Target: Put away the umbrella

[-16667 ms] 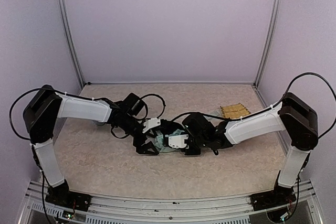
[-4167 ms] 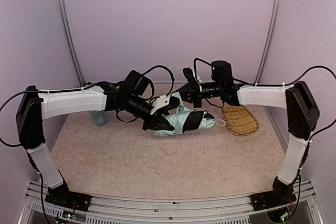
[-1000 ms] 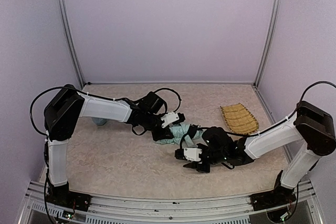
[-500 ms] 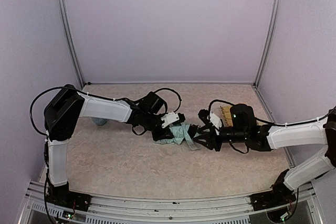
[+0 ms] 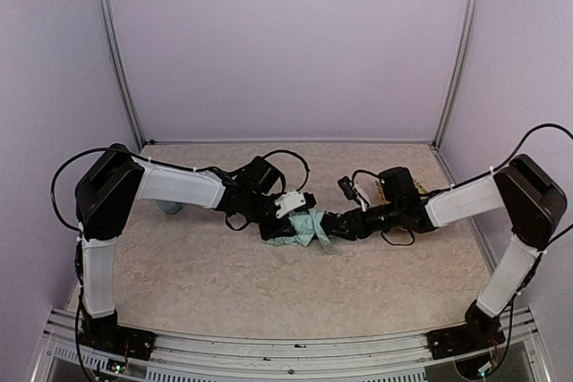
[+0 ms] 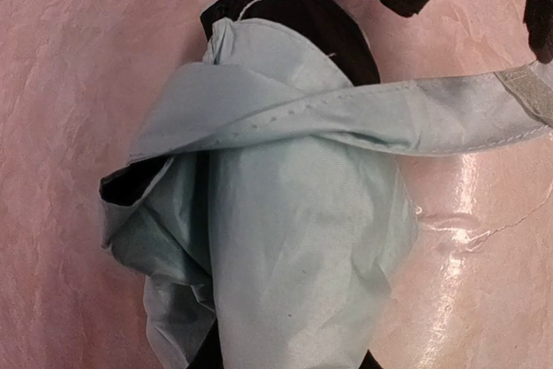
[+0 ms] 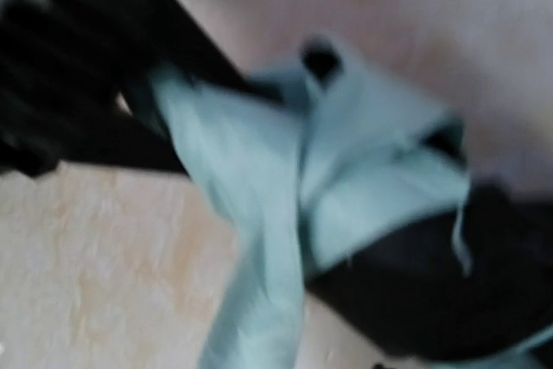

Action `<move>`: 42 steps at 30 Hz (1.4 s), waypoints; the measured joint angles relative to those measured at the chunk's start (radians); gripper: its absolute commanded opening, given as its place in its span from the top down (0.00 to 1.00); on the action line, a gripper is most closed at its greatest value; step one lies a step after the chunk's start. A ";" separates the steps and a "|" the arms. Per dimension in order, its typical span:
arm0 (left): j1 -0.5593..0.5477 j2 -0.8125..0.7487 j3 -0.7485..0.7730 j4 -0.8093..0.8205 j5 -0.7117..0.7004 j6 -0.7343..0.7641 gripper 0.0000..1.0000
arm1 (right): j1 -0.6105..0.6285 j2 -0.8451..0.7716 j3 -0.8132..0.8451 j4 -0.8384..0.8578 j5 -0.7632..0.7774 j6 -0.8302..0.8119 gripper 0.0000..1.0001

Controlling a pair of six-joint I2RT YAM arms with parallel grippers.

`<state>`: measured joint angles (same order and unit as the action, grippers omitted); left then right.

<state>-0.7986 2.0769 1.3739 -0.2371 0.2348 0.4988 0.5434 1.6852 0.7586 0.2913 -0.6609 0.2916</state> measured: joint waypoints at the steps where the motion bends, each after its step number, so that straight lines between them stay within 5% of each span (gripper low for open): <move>1: 0.000 0.000 0.000 0.000 0.000 0.000 1.00 | -0.001 0.016 0.000 -0.010 -0.012 0.014 0.46; 7: 0.000 0.002 0.005 -0.005 0.000 0.001 1.00 | 0.002 0.092 0.003 -0.023 -0.106 0.069 0.43; 15: 0.000 0.004 0.008 -0.008 0.000 0.001 1.00 | 0.022 0.159 0.035 -0.048 -0.207 0.075 0.71; 19: 0.000 0.004 0.008 -0.010 0.000 0.001 1.00 | 0.024 0.164 0.035 -0.031 -0.263 0.086 0.98; 26: 0.002 0.005 0.011 -0.014 0.001 0.000 1.00 | 0.026 0.167 0.048 -0.088 -0.266 0.058 1.00; 32: 0.018 0.015 0.027 -0.026 0.039 -0.023 1.00 | 0.032 0.079 0.192 -0.360 0.111 -0.072 1.00; 37: 0.031 0.029 0.047 -0.045 0.068 -0.047 1.00 | 0.124 -0.051 0.291 -0.468 0.726 -0.238 1.00; 42: 0.068 0.063 0.092 -0.071 0.137 -0.116 1.00 | 0.328 -0.055 0.304 -0.472 1.171 -0.470 1.00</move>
<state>-0.7307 2.1395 1.4662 -0.3077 0.3717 0.3832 0.8711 1.6306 1.0630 -0.1810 0.5098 -0.1780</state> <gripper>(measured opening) 0.239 0.008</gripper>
